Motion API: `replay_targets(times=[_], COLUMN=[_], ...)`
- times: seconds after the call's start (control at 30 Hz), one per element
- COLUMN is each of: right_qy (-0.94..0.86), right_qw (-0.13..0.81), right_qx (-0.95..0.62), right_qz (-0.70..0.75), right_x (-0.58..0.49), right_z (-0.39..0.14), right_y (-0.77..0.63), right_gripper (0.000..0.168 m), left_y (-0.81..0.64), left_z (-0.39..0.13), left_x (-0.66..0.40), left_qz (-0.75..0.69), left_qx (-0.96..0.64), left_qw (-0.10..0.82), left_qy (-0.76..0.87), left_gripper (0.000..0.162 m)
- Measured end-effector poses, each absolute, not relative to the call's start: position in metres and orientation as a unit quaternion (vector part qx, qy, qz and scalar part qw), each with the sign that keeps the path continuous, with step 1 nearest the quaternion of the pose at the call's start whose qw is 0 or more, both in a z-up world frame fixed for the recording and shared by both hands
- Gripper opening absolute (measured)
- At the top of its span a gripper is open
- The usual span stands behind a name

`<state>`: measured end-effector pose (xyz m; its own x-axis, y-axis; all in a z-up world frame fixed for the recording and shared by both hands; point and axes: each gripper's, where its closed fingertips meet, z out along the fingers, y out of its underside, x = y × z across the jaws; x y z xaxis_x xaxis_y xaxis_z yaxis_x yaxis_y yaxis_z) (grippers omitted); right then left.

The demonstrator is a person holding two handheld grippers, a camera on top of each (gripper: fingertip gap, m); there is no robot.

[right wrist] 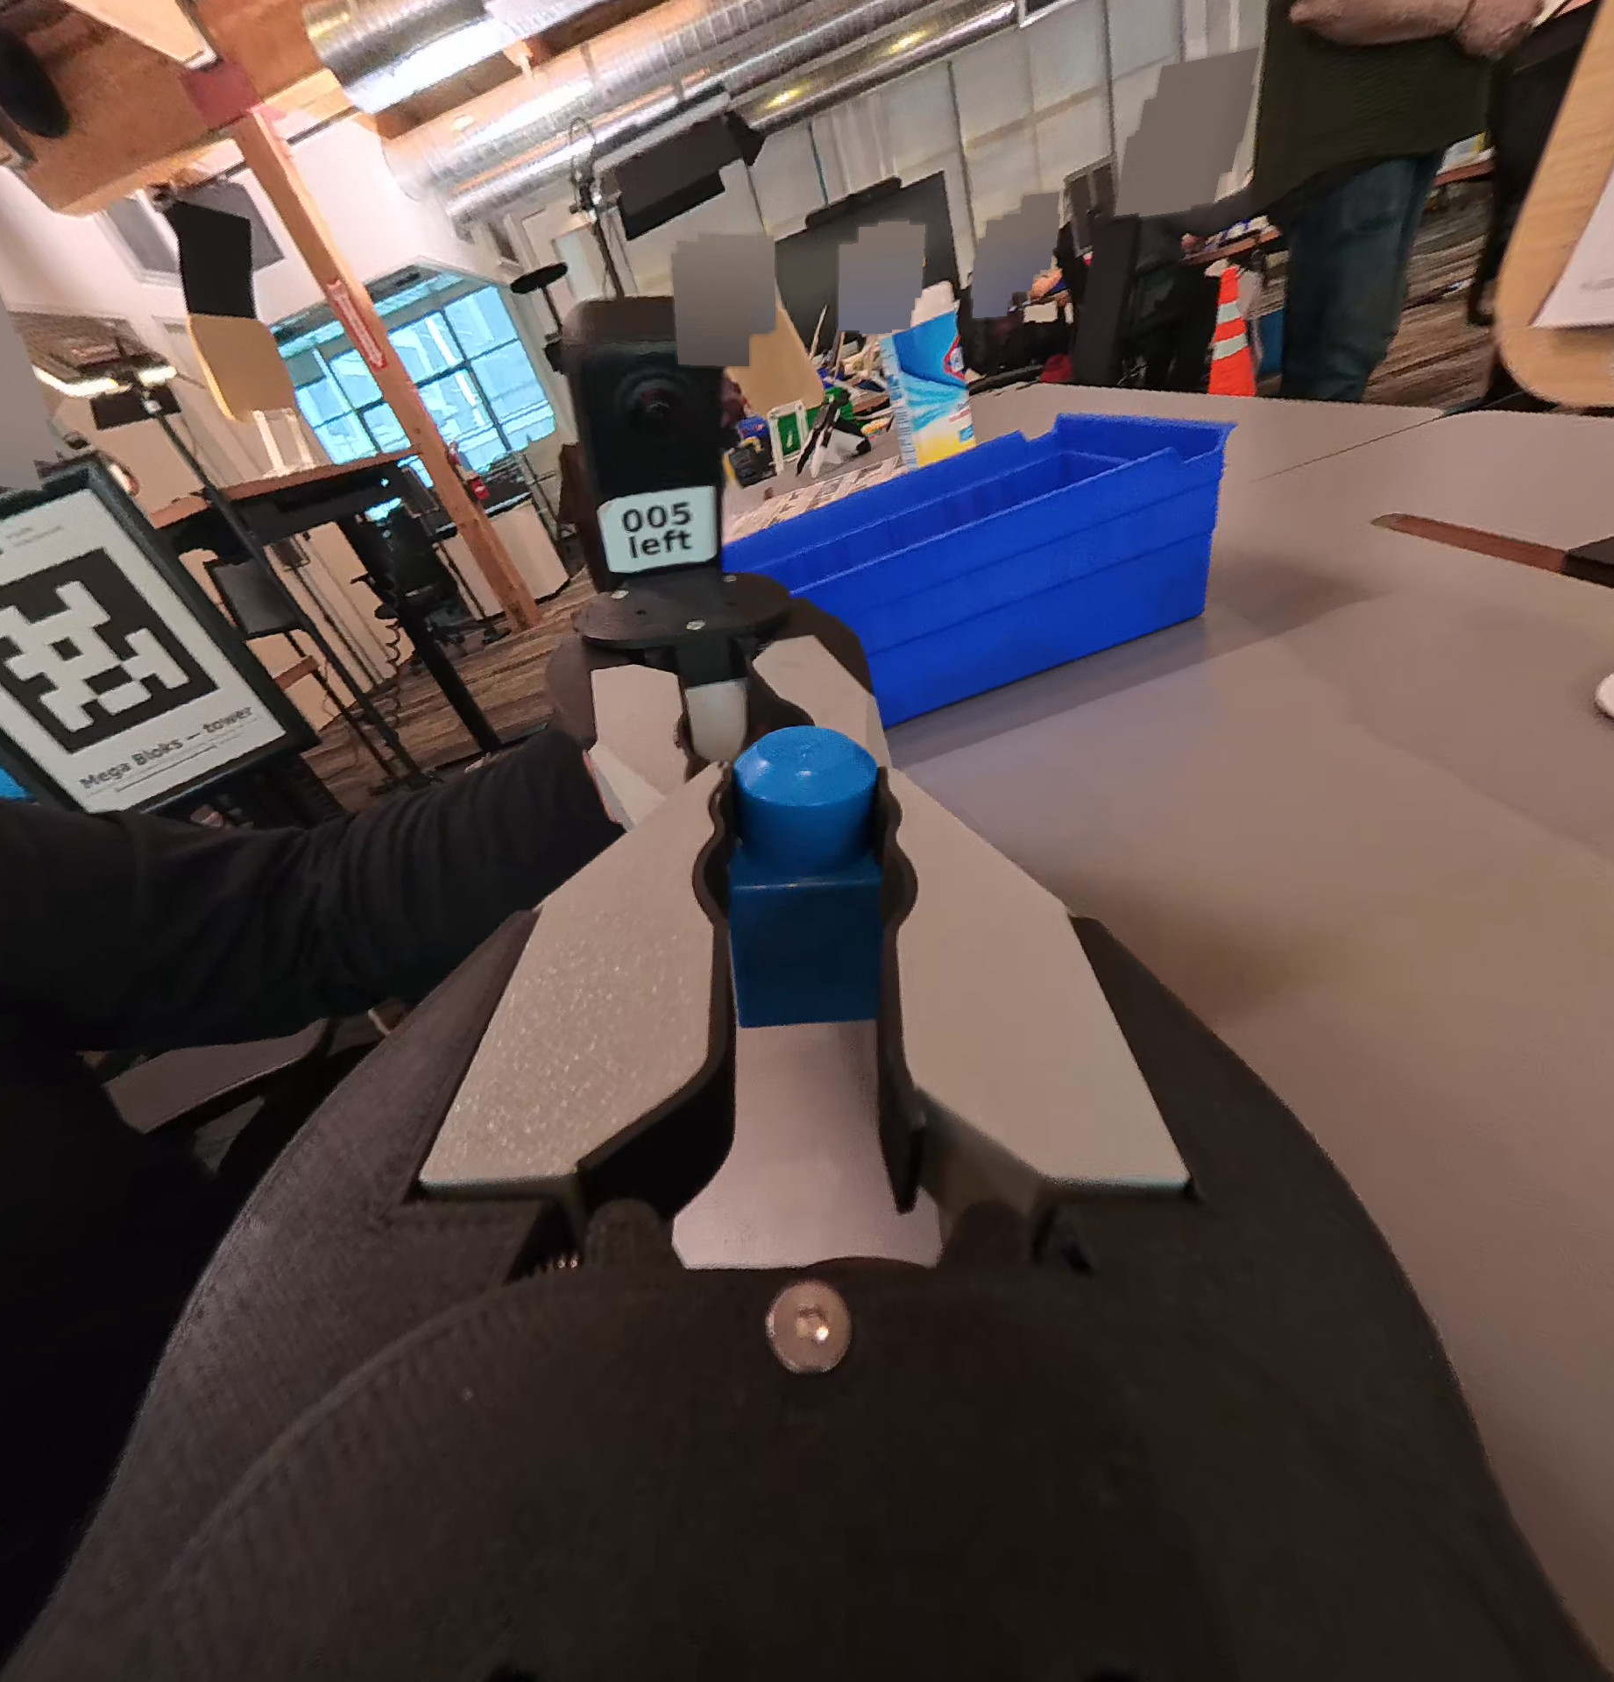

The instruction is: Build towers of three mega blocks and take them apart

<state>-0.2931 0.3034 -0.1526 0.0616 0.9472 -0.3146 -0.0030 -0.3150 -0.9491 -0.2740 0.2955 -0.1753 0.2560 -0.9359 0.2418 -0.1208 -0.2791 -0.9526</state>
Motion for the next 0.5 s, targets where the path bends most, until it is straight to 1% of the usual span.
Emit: replay_targets(times=[0.03,0.13,0.2,0.4,0.43,0.5], right_qy=[-0.391,-0.362,-0.352,-0.356,-0.359,-0.364], right_qw=[0.434,0.46,0.464,0.461,0.46,0.455], right_qx=[-0.59,-0.596,-0.597,-0.594,-0.594,-0.593], right_qz=[0.558,0.549,0.552,0.555,0.554,0.555], right_x=[-0.29,-0.278,-0.273,-0.277,-0.279,-0.281], right_z=[-0.15,-0.143,-0.141,-0.143,-0.144,-0.145], right_y=[0.307,0.321,0.325,0.322,0.321,0.318], right_gripper=[0.027,0.027,0.027,0.027,0.027,0.027], left_y=[0.298,0.311,0.32,0.333,0.334,0.342], left_z=[-0.176,-0.192,-0.209,-0.272,-0.275,-0.269], left_x=[-0.278,-0.294,-0.303,-0.307,-0.307,-0.305], left_qz=[-0.443,-0.363,-0.311,-0.212,-0.203,-0.198], left_qx=[-0.66,-0.689,-0.707,-0.762,-0.758,-0.741], left_qw=[0.45,0.462,0.459,0.372,0.368,0.389], left_qy=[0.407,0.425,0.439,0.487,0.499,0.51], left_gripper=[0.048,0.056,0.057,0.063,0.062,0.058])
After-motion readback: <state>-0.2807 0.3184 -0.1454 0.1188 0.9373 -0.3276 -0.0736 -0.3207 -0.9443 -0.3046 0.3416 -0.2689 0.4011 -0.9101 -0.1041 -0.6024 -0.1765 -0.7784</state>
